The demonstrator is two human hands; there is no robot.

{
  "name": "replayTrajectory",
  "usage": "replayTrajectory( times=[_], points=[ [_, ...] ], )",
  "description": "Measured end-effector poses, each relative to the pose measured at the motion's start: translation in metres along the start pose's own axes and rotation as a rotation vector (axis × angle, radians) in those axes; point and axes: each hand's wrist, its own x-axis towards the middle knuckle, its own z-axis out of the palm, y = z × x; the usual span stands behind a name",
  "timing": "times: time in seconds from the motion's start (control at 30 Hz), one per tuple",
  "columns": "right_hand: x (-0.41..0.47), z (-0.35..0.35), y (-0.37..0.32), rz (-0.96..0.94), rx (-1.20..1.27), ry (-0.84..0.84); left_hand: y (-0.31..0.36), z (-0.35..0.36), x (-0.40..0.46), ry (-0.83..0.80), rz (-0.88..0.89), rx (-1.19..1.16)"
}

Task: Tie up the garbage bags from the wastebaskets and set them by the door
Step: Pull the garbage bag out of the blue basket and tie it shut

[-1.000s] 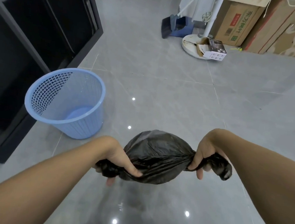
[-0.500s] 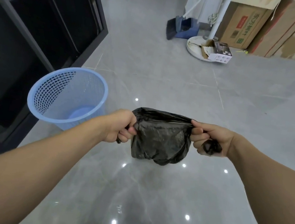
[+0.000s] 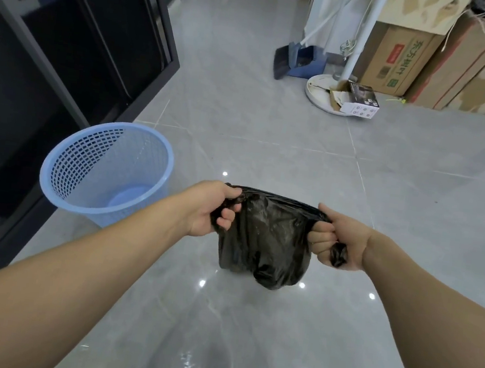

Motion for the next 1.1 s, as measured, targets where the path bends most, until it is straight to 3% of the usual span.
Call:
replayTrajectory(
  times=[0.07, 0.13, 0.2, 0.27, 0.33, 0.53, 0.7, 0.83, 0.97, 1.1],
  points=[
    [0.001, -0.003, 0.000, -0.044, -0.099, 0.076, -0.001, -0.005, 0.002, -0.049, 0.099, 0.140],
    [0.001, -0.005, -0.003, -0.079, -0.171, 0.168, -0.003, -0.013, 0.001, -0.064, 0.110, 0.474],
    [0.000, -0.004, -0.002, -0.060, -0.369, 0.252, -0.005, -0.022, -0.003, -0.031, -0.071, 0.946],
    [0.000, -0.001, 0.000, 0.013, -0.548, 0.298, -0.007, -0.027, -0.012, -0.030, -0.429, 1.205],
    [0.000, 0.004, 0.002, 0.086, -0.624, 0.291, -0.012, -0.032, -0.014, -0.042, -0.615, 1.148],
    [0.009, 0.011, -0.006, 0.034, -0.604, 0.228, -0.050, -0.025, 0.007, 0.059, -0.506, 0.621],
    [0.012, 0.013, -0.002, 0.065, -0.603, 0.198, -0.099, -0.016, 0.019, 0.038, -0.611, 0.222],
    [0.019, 0.006, 0.001, 0.115, -0.723, 0.244, -0.118, 0.002, 0.016, -0.062, -0.537, -0.074],
    [0.024, 0.003, 0.009, 0.182, -0.978, 0.421, -0.119, 0.014, 0.015, -0.077, -0.531, -0.096],
    [0.023, 0.005, 0.012, 0.281, -1.155, 0.433, -0.110, 0.029, 0.018, -0.213, -0.570, 0.070]
  ],
)
